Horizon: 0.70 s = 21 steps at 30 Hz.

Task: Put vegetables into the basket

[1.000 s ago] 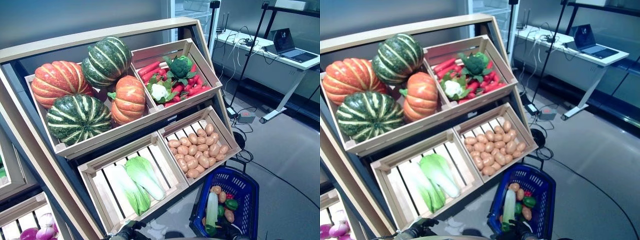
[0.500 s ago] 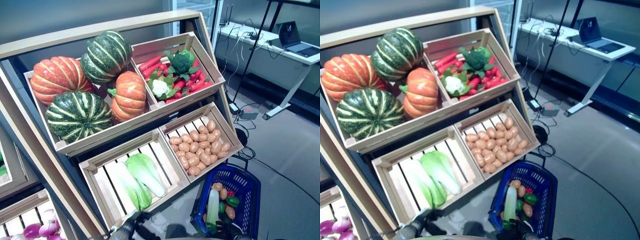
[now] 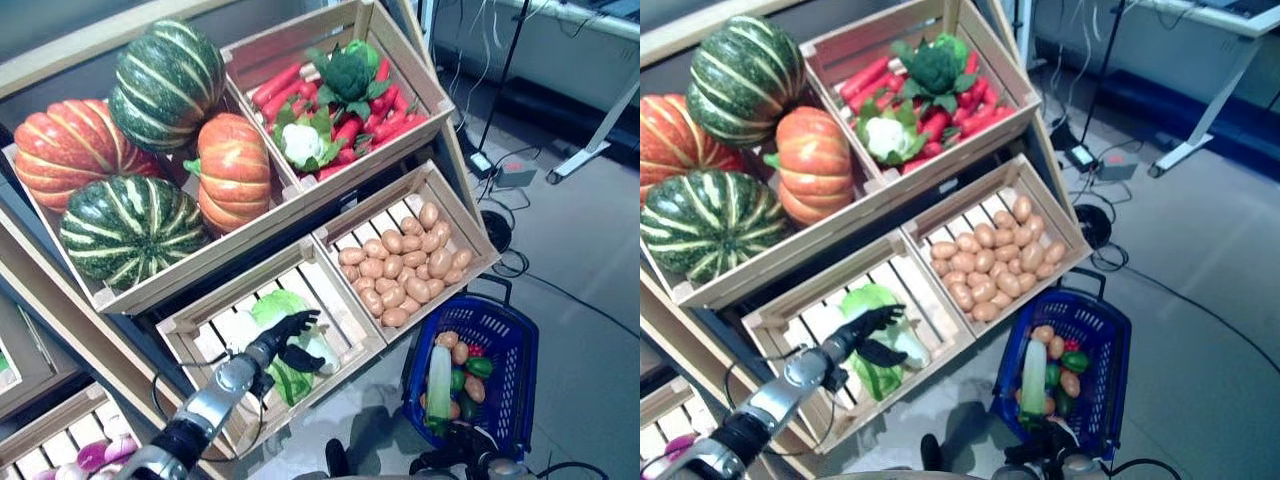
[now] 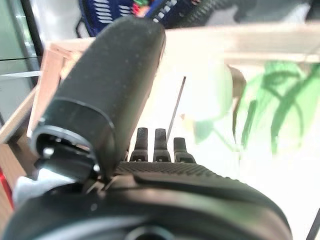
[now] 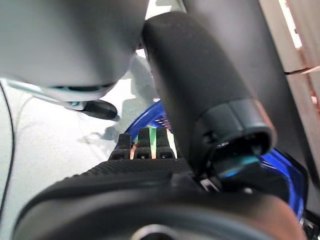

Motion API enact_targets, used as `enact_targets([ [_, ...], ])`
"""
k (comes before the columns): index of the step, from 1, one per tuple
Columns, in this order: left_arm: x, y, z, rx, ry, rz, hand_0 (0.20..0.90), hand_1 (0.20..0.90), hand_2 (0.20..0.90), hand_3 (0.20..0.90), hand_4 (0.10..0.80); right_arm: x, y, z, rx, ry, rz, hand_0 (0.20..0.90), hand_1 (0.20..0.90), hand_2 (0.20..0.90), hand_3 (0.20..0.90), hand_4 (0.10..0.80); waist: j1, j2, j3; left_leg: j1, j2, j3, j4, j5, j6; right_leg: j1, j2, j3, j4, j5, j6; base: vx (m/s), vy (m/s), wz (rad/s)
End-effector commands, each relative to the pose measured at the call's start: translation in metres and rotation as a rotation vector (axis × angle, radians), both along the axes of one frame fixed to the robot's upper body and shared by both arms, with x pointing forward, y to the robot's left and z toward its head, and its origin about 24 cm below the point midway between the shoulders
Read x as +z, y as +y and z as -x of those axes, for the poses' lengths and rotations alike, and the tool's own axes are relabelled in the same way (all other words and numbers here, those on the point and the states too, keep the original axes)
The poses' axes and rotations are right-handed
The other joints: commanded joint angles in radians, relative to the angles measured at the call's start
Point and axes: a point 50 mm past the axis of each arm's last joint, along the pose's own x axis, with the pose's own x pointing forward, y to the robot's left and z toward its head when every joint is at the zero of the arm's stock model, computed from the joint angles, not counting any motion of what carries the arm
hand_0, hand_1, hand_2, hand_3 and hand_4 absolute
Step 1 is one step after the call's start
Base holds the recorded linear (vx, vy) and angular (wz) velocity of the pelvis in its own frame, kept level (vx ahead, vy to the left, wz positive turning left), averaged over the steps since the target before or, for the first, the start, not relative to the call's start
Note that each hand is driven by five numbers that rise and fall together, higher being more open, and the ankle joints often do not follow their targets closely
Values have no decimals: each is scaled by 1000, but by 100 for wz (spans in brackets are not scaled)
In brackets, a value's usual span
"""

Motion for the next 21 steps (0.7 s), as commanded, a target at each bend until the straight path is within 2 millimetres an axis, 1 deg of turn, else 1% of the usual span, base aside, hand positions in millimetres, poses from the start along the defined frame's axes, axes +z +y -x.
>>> enact_targets([
  [1, 72, 23, -46, 15, -268, -151, 900, 900, 900, 900, 800, 13, -10, -25, 2, -106, 11, 900, 900, 900, 900, 800, 7, -19, 82, -23, 14, 2, 53, -71, -47, -142, -23, 17, 48, 79, -23, -139, 41, 10],
  [2, 79, 29, -49, 9, -284, -188, 900, 900, 900, 900, 800, 16, -14, -28, -9, -123, 19, 900, 900, 900, 900, 800, 7, -14, 99, -44, 12, -3, 78, -71, -51, -156, -24, 17, 68, 71, -29, -112, 27, 7],
  [3, 90, 35, -53, -13, -311, -269, 900, 900, 900, 900, 800, 19, -18, -33, -27, -150, 23, 900, 900, 900, 900, 800, 7, -9, 122, -76, 9, -8, 115, -71, -55, -179, -27, 15, 99, 62, -36, -86, 20, 8],
  [4, 91, 36, -53, -18, -309, -286, 900, 900, 900, 900, 800, 20, -18, -33, -29, -153, 23, 900, 900, 900, 900, 800, 7, -9, 123, -80, 9, -9, 119, -71, -55, -182, -27, 14, 102, 61, -37, -77, 10, 13],
  [6, 105, 44, -57, -48, -342, -404, 900, 900, 900, 900, 800, 25, -24, -40, -42, -193, 26, 900, 900, 900, 900, 800, 6, -4, 152, -131, 4, -10, 179, -81, -56, -215, -35, 12, 140, 51, -45, -85, 12, 15],
  [9, 121, 52, -61, -94, -371, -566, 900, 900, 900, 900, 800, 31, -27, -49, -49, -229, 36, 900, 900, 900, 900, 800, 7, 1, 179, -183, -4, -7, 232, -93, -51, -268, -43, 7, 186, 44, -52, -101, 9, 11],
  [10, 129, 53, -62, -128, -387, -648, 900, 900, 900, 900, 800, 34, -30, -54, -62, -250, 37, 900, 900, 900, 900, 800, 9, 2, 194, -210, -9, -12, 259, -98, -50, -287, -47, 7, 204, 42, -54, -77, 1, 4],
  [13, 144, 52, -64, -195, -415, -800, 900, 900, 900, 900, 800, 43, -33, -67, -87, -306, 31, 900, 900, 900, 900, 800, 14, 5, 226, -256, -16, -16, 300, -108, -49, -320, -51, 5, 233, 37, -58, -83, 9, 9],
  [15, 165, 49, -67, -226, -465, -925, 900, 900, 900, 900, 800, 54, -33, -84, -76, -365, 24, 900, 900, 900, 900, 800, 19, 7, 257, -300, -21, -13, 336, -118, -44, -364, -55, 5, 267, 31, -60, -120, 24, 12],
  [16, 168, 48, -67, -230, -471, -944, 900, 900, 900, 900, 800, 55, -32, -86, -75, -370, 23, 900, 900, 900, 900, 800, 20, 6, 260, -306, -21, -12, 341, -120, -43, -370, -56, 6, 273, 30, -60, -125, 14, 4],
  [17, 182, 48, -69, -236, -548, -1070, 900, 900, 900, 900, 800, 60, -32, -93, -71, -400, 19, 900, 900, 900, 900, 800, 24, 6, 280, -341, -22, -12, 376, -127, -42, -402, -58, 4, 307, 22, -64, -92, -7, 3],
  [18, 191, 49, -69, -239, -577, -1142, 900, 900, 900, 900, 800, 62, -31, -97, -79, -414, 10, 900, 900, 900, 900, 800, 26, 2, 288, -360, -21, -9, 399, -135, -39, -419, -60, 1, 331, 16, -65, -102, -28, 6],
  [20, 208, 50, -69, -241, -643, -1270, 900, 900, 900, 900, 800, 65, -25, -103, -98, -445, -22, 900, 900, 900, 900, 800, 35, -12, 303, -401, -19, -5, 446, -154, -29, -460, -66, -1, 377, 7, -65, -66, -48, 10],
  [21, 213, 49, -69, -236, -663, -1297, 900, 900, 900, 900, 800, 66, -24, -105, -98, -454, -28, 900, 900, 900, 900, 800, 36, -14, 309, -413, -19, -5, 457, -156, -28, -471, -67, -1, 387, 7, -65, -77, -44, 8],
])
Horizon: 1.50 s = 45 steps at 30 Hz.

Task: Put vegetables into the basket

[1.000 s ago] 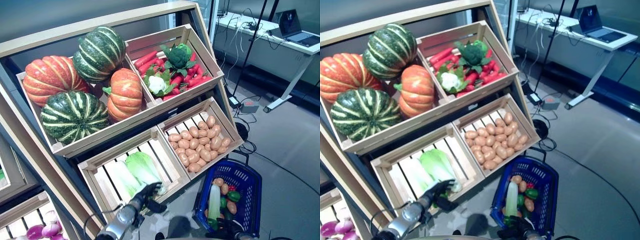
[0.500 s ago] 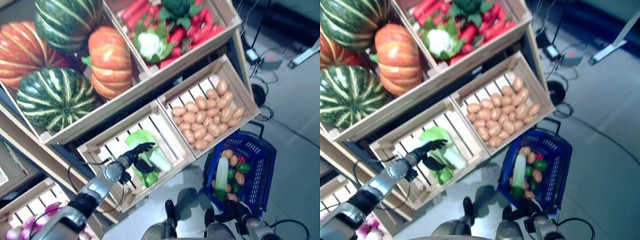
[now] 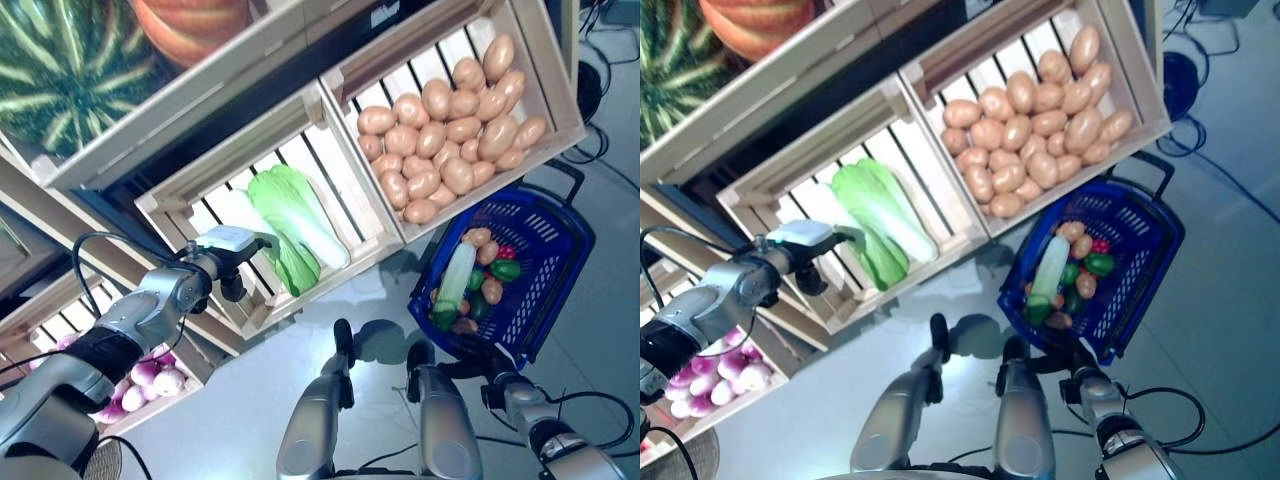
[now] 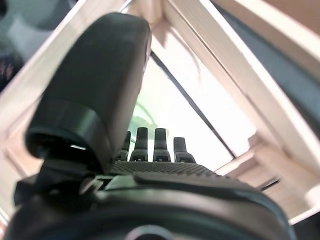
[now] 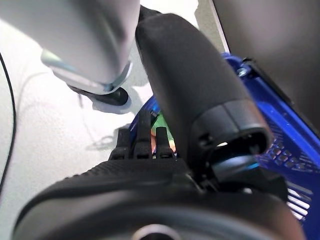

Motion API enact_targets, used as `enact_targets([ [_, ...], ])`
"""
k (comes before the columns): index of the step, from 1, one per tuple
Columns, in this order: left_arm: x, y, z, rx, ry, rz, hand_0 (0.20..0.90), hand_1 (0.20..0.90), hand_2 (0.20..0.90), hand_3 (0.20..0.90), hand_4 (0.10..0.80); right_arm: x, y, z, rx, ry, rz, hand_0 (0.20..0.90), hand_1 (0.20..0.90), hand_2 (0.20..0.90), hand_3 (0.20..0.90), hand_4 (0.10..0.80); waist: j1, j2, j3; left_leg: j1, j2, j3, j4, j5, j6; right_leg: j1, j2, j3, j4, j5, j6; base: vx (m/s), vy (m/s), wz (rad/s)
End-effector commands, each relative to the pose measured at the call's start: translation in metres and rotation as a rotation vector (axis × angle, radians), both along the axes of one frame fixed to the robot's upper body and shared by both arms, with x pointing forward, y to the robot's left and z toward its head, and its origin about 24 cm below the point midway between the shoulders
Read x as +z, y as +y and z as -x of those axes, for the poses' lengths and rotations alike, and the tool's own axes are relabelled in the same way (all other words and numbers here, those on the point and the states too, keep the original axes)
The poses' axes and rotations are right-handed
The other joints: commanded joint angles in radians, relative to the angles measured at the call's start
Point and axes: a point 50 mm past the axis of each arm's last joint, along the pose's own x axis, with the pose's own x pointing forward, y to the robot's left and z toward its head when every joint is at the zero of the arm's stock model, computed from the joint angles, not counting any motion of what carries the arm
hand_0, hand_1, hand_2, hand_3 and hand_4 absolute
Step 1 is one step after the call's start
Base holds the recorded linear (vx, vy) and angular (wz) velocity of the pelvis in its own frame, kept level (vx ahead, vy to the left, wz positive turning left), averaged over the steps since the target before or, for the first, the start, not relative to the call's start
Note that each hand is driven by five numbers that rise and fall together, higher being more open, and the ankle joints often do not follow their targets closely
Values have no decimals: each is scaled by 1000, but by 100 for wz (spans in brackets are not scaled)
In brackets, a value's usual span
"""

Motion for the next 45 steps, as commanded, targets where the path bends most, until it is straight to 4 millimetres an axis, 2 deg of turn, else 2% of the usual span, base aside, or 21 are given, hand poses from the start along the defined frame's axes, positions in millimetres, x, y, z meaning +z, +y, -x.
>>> enact_targets([
  [1, 77, 11, -3, -14, -345, -211, 900, 900, 900, 900, 800, -4, 14, 3, 0, -49, -54, 900, 900, 900, 900, 800, -11, -40, -18, -72, -19, 46, 254, -222, 13, 18, -3, 35, -199, 175, 12, -48, -28, 4],
  [2, 78, 11, -2, -20, -357, -227, 900, 900, 900, 900, 800, -3, 14, 2, 1, -52, -55, 900, 900, 900, 900, 800, -10, -41, -15, -78, -18, 46, 264, -228, 13, 13, -4, 36, -187, 168, 13, -56, -32, 5],
  [4, 95, 9, 0, -97, -522, -328, 900, 900, 900, 900, 800, -2, 19, -1, 17, -67, -65, 900, 900, 900, 900, 800, -5, -49, -1, -116, -13, 42, 308, -242, 15, -27, -8, 42, -133, 156, 14, -32, -36, 4],
  [8, 105, 9, 2, -185, -689, -360, 900, 900, 900, 900, 800, 1, 26, -8, 18, -98, -86, 900, 900, 900, 900, 800, 2, -63, 11, -171, -2, 34, 372, -263, 23, -85, -13, 51, -60, 138, 10, -38, -38, 9],
  [10, 100, 12, 3, -233, -758, -347, 900, 900, 900, 900, 800, 2, 27, -9, 9, -104, -94, 900, 900, 900, 900, 800, 3, -67, 10, -199, 6, 31, 410, -277, 26, -116, -13, 58, -10, 123, 5, -5, -3, 2],
  [14, 65, 21, 8, -363, -874, -294, 900, 900, 900, 900, 800, 3, 30, -12, 16, -100, -96, 900, 900, 900, 900, 800, 3, -81, 3, -249, 29, 26, 497, -308, 26, -173, -16, 65, 94, 92, -3, 6, 14, -5],
  [17, 51, 22, 12, -418, -920, -282, 900, 900, 900, 900, 800, 3, 28, -11, 12, -93, -99, 900, 900, 900, 900, 800, 2, -87, -5, -271, 40, 27, 533, -322, 30, -196, -18, 65, 133, 78, -9, 13, 19, -6],
  [21, 33, 27, 14, -459, -908, -269, 900, 900, 900, 900, 800, 4, 25, -11, 15, -82, -93, 900, 900, 900, 900, 800, -3, -94, -14, -293, 52, 30, 577, -336, 27, -222, -21, 66, 175, 67, -12, 28, 39, -2],
  [27, 22, 24, 14, -497, -834, -270, 900, 900, 900, 900, 800, 6, 19, -11, 7, -75, -82, 900, 900, 900, 900, 800, -10, -94, -17, -313, 57, 38, 608, -353, 30, -252, -21, 72, 211, 58, -15, 13, 44, -7],
  [30, 16, 26, 16, -486, -789, -272, 900, 900, 900, 900, 800, 7, 17, -11, 0, -77, -78, 900, 900, 900, 900, 800, -13, -92, -18, -314, 56, 33, 628, -383, 20, -257, -23, 82, 236, 33, -4, 27, 37, -5],
  [31, 14, 26, 16, -481, -781, -267, 900, 900, 900, 900, 800, 8, 16, -12, -2, -80, -81, 900, 900, 900, 900, 800, -16, -92, -17, -328, 58, 37, 627, -362, 25, -273, -24, 79, 237, 52, -11, 76, 24, -6],
  [32, 12, 26, 16, -480, -765, -268, 900, 900, 900, 900, 800, 9, 15, -12, 2, -81, -78, 900, 900, 900, 900, 800, -18, -91, -17, -321, 58, 33, 637, -386, 18, -266, -25, 83, 246, 31, -2, -70, 27, -2],
  [33, 12, 26, 16, -480, -762, -275, 900, 900, 900, 900, 800, 11, 15, -14, 5, -89, -73, 900, 900, 900, 900, 800, -20, -92, -13, -335, 62, 40, 637, -365, 25, -280, -27, 78, 246, 50, -10, 0, 0, 0],
  [36, 13, 27, 14, -468, -754, -281, 900, 900, 900, 900, 800, 13, 13, -16, -2, -92, -70, 900, 900, 900, 900, 800, -22, -93, -13, -326, 60, 35, 641, -387, 19, -275, -24, 85, 252, 32, 0, -4, 9, 0],
  [37, 16, 27, 13, -466, -753, -281, 900, 900, 900, 900, 800, 14, 12, -17, -7, -98, -71, 900, 900, 900, 900, 800, -23, -93, -10, -336, 63, 41, 634, -363, 26, -286, -26, 78, 248, 53, -9, 61, 3, -5],
  [38, 16, 26, 12, -463, -745, -282, 900, 900, 900, 900, 800, 14, 11, -17, -16, -103, -75, 900, 900, 900, 900, 800, -24, -93, -9, -328, 60, 36, 640, -381, 18, -276, -25, 82, 251, 39, 0, -64, -1, -5],
  [39, 17, 26, 11, -464, -740, -288, 900, 900, 900, 900, 800, 15, 11, -18, -18, -108, -76, 900, 900, 900, 900, 800, -24, -94, -7, -337, 63, 41, 636, -362, 23, -285, -25, 77, 245, 57, -7, 0, 0, 0],
  [41, 20, 28, 9, -448, -730, -299, 900, 900, 900, 900, 800, 18, 11, -21, -20, -119, -76, 900, 900, 900, 900, 800, -26, -94, -1, -343, 65, 43, 637, -361, 24, -291, -25, 79, 242, 60, -6, -6, 12, -2],
  [42, 19, 28, 9, -444, -725, -302, 900, 900, 900, 900, 800, 18, 11, -21, -21, -120, -76, 900, 900, 900, 900, 800, -27, -93, -1, -333, 62, 38, 643, -383, 17, -281, -24, 84, 246, 42, 3, 53, 11, -3],
  [44, 20, 32, 7, -419, -710, -316, 900, 900, 900, 900, 800, 19, 10, -22, -29, -130, -79, 900, 900, 900, 900, 800, -27, -91, 4, -347, 65, 44, 636, -361, 24, -298, -27, 77, 242, 62, -6, -7, 4, -2],
  [45, 19, 32, 7, -414, -709, -317, 900, 900, 900, 900, 800, 19, 10, -22, -31, -128, -79, 900, 900, 900, 900, 800, -27, -91, 4, -338, 62, 39, 642, -383, 16, -288, -26, 83, 248, 43, 3, 0, 0, 0],
])
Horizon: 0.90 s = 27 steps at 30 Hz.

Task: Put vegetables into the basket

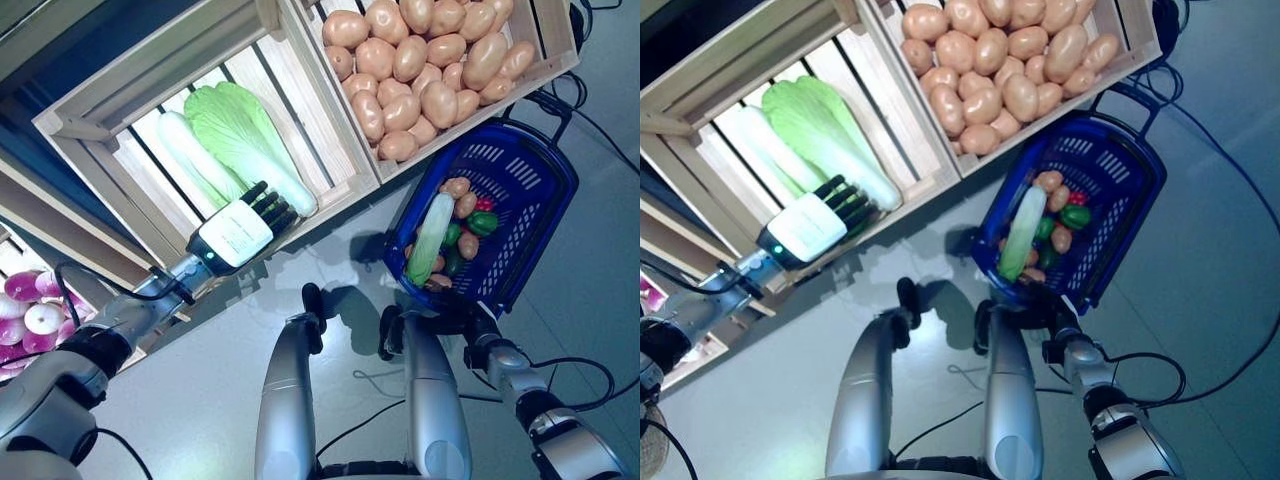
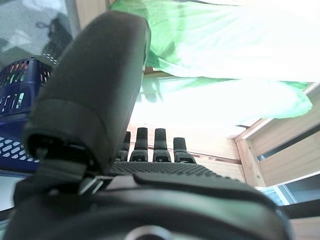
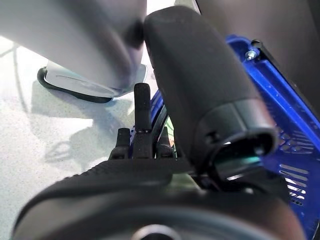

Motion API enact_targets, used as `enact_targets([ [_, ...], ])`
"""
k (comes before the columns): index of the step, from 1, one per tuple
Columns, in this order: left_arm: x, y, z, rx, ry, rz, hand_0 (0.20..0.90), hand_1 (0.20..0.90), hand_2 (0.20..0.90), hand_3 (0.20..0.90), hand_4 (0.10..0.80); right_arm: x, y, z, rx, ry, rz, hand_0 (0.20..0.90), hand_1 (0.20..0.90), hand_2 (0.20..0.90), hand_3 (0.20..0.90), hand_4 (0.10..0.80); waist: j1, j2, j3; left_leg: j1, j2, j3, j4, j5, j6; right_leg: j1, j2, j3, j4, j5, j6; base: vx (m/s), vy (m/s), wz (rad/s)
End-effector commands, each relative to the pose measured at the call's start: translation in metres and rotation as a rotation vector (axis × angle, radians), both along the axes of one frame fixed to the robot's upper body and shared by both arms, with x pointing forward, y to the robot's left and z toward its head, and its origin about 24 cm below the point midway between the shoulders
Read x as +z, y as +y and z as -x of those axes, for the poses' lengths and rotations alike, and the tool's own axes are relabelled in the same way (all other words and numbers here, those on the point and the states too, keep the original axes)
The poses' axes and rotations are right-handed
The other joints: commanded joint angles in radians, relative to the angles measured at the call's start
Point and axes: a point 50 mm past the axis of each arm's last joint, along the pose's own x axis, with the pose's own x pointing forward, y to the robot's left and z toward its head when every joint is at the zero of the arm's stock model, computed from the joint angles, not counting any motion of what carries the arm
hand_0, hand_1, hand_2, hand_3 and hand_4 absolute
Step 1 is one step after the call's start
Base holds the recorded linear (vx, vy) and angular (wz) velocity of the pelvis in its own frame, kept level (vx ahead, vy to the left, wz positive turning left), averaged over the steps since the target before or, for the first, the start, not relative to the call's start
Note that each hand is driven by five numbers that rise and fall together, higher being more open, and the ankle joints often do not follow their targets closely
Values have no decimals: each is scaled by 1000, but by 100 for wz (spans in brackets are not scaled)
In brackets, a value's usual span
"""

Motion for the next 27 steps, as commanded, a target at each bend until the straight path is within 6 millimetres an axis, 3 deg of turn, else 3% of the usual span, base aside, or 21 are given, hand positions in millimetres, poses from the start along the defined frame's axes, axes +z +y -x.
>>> enact_targets([
  [1, 39, 10, -9, 41, -152, 45, 900, 900, 900, 900, 800, -8, -22, 16, -90, 40, 24, 900, 900, 900, 900, 800, 6, 19, -19, 30, 2, 17, 133, -219, -11, 23, -6, 35, -129, 138, 42, 65, 19, 0],
  [14, 68, 27, -28, 217, -257, 36, 900, 900, 900, 900, 800, -5, -19, 11, -110, 21, 5, 900, 900, 900, 900, 800, -5, 1, -2, 14, 9, 15, 124, -204, -10, 7, 3, 32, -141, 155, 45, 0, 0, 0],
  [27, 72, 27, -38, 276, -201, -64, 900, 900, 900, 900, 800, 1, -21, 5, -123, 0, 11, 900, 900, 900, 900, 800, -11, -11, -2, -19, 15, 13, 123, -203, -8, -28, 7, 28, -147, 164, 46, 0, 0, 0],
])
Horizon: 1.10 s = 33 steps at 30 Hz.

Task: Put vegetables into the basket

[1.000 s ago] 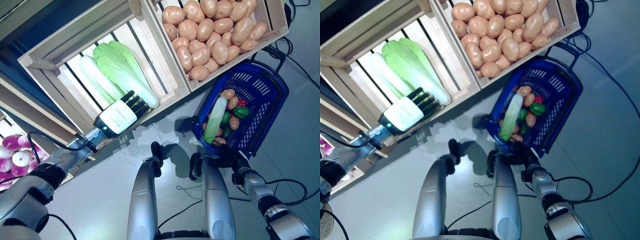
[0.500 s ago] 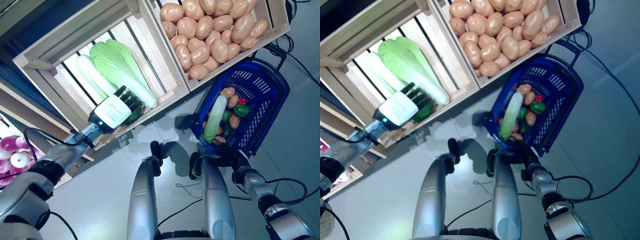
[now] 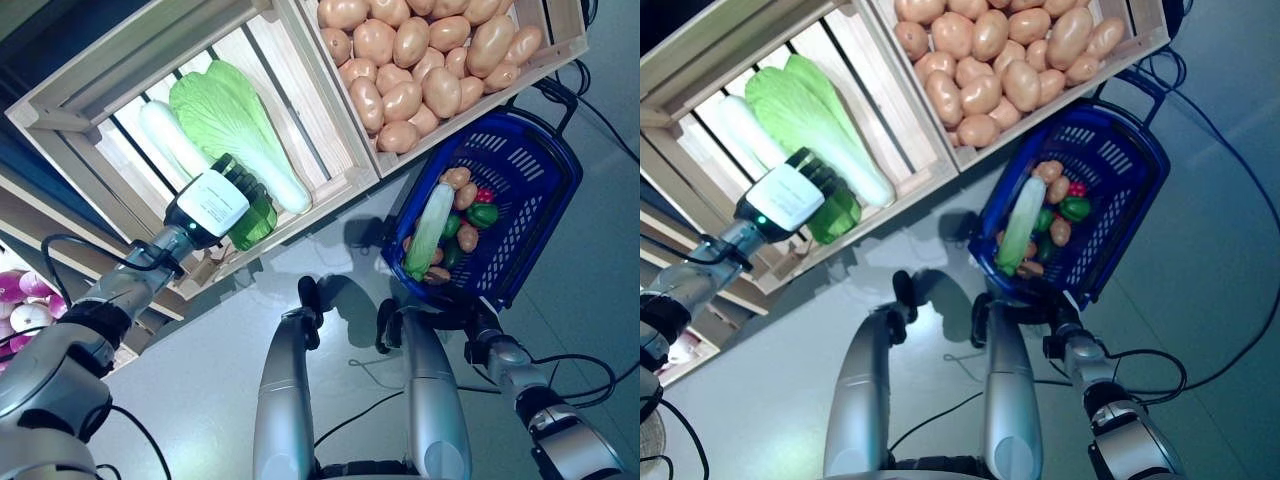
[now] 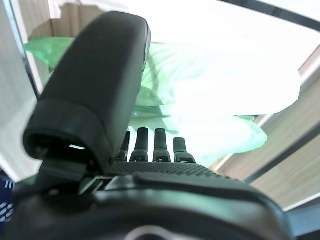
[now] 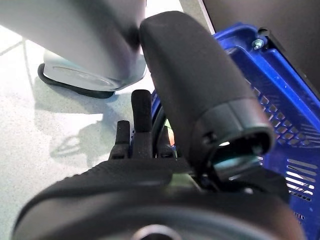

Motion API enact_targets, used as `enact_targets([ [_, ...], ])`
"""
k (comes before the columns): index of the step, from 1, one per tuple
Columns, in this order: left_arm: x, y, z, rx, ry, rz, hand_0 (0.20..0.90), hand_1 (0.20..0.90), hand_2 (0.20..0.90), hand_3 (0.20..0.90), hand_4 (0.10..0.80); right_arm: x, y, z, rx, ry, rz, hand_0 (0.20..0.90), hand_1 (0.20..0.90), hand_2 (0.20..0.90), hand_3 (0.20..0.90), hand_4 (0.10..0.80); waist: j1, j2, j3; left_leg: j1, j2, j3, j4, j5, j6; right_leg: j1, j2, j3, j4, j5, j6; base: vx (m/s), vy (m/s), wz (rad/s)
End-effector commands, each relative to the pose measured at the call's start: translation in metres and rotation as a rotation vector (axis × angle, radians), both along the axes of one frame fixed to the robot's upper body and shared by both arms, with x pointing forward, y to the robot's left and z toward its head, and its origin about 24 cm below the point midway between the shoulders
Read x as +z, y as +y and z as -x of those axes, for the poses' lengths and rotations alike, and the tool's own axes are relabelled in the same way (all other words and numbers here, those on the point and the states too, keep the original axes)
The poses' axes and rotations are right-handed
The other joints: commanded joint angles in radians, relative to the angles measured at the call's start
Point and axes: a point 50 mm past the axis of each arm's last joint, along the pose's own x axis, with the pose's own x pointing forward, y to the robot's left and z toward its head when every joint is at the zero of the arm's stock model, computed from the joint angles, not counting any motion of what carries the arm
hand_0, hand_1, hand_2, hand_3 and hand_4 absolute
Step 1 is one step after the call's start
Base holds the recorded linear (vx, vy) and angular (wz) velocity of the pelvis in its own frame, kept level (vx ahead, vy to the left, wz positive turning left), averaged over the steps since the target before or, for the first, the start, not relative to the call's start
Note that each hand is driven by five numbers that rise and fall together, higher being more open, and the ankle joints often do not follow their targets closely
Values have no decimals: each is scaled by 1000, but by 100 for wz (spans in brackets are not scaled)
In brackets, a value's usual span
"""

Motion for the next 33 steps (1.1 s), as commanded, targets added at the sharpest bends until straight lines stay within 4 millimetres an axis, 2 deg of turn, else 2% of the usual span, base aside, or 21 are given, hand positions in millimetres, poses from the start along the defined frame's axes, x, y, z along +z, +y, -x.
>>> enact_targets([
  [1, 45, 5, -10, 42, -158, -2, 900, 900, 900, 900, 800, -5, -20, 12, -102, 26, 19, 900, 900, 900, 900, 800, -1, -3, -3, 33, 10, 14, 98, -187, -18, 8, 6, 33, -145, 165, 40, 0, 0, 0],
  [6, 43, 1, -11, 30, -123, 20, 900, 900, 900, 900, 800, -3, -17, 9, -104, 11, 13, 900, 900, 900, 900, 800, 4, -3, -3, 21, 8, 12, 91, -184, -17, -3, 8, 28, -149, 164, 39, 0, 0, 0],
  [10, 32, 0, -10, 35, -75, 28, 900, 900, 900, 900, 800, -2, -15, 7, -97, 6, 11, 900, 900, 900, 900, 800, 8, -3, -3, 10, 10, 9, 109, -194, -19, -14, 4, 26, -129, 156, 40, 14, -3, 2],
  [20, 21, 3, -8, 62, -83, 52, 900, 900, 900, 900, 800, 2, -11, 1, -92, -13, 11, 900, 900, 900, 900, 800, 13, -7, -3, -12, 16, 5, 124, -198, -21, -33, -2, 22, -116, 151, 38, 5, 1, 0],
  [23, 18, 4, -5, 24, -148, 52, 900, 900, 900, 900, 800, 3, -11, 1, -93, -17, 9, 900, 900, 900, 900, 800, 17, -12, -3, -18, 18, 2, 125, -199, -21, -39, -1, 18, -108, 146, 36, 0, 0, 0],
  [24, 18, 4, -4, 17, -156, 54, 841, 841, 841, 841, 761, 3, -11, 1, -94, -17, 8, 900, 900, 900, 900, 800, 17, -13, -3, -19, 19, 2, 126, -199, -22, -40, -1, 18, -107, 145, 36, 0, 0, 0],
  [25, 19, 5, -3, 3, -176, 50, 580, 580, 580, 580, 587, 2, -11, 3, -94, -17, 4, 900, 900, 900, 900, 800, 19, -16, -3, -24, 20, -1, 132, -201, -22, -44, -1, 15, -100, 143, 35, 0, 0, 0],
  [26, 19, 5, -3, 2, -180, 53, 580, 580, 580, 580, 587, 1, -12, 3, -94, -17, 4, 900, 900, 900, 900, 800, 19, -17, -3, -24, 20, -1, 132, -201, -22, -44, -1, 15, -99, 142, 35, 0, 0, 0],
  [28, 18, 6, -2, -4, -179, 57, 300, 300, 300, 300, 400, 0, -12, 5, -94, -15, 1, 900, 900, 900, 900, 800, 20, -20, -3, -30, 21, -3, 138, -202, -21, -48, -1, 13, -94, 141, 34, -2, -27, 6],
  [33, 12, 4, -2, 1, -171, 74, 300, 300, 300, 300, 400, -1, -12, 6, -101, -11, -8, 900, 900, 900, 900, 800, 21, -23, -3, -30, 21, -7, 141, -202, -25, -49, -3, 9, -85, 138, 35, 0, -7, 1],
])
